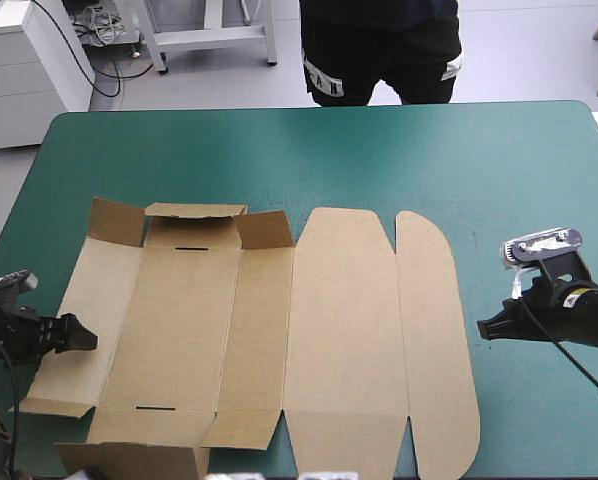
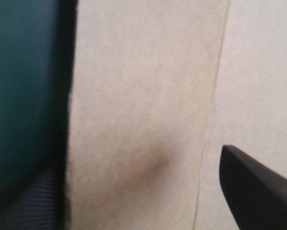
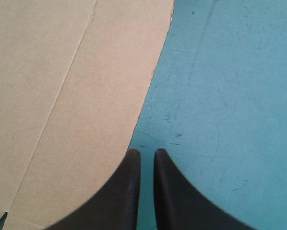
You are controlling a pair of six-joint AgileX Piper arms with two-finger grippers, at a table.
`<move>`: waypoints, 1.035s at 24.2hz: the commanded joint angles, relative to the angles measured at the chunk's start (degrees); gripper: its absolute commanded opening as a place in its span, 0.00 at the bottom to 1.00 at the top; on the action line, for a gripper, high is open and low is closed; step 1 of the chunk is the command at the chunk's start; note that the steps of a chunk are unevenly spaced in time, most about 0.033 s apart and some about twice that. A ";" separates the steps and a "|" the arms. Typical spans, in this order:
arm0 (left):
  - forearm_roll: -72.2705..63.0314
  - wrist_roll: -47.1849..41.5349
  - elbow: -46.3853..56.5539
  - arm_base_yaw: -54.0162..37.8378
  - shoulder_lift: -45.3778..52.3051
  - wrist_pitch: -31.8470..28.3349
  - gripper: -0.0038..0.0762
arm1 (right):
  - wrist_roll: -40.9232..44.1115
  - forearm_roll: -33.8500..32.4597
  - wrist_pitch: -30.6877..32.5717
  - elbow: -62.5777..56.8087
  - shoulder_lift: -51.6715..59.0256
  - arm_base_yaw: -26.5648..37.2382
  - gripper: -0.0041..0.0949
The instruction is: Fold the box
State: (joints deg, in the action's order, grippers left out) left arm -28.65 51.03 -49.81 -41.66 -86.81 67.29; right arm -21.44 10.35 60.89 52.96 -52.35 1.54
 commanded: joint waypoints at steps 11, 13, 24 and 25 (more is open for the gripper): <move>-6.72 2.11 -1.41 3.33 0.82 6.14 0.73 | -0.53 0.46 -1.93 1.41 0.61 0.47 0.13; -4.71 1.94 -1.41 5.91 0.82 6.14 0.72 | -0.53 0.46 -1.93 1.41 0.61 0.47 0.13; -2.13 0.63 -1.76 9.22 0.92 6.14 0.45 | -0.53 0.46 -1.14 1.41 0.61 0.47 0.13; -2.13 0.63 -1.76 9.22 0.92 6.14 0.42 | -0.53 0.46 -1.05 1.41 0.61 0.47 0.13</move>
State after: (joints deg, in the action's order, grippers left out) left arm -28.82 52.07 -50.10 -32.83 -87.46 68.20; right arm -21.44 10.35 61.47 52.96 -52.35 1.54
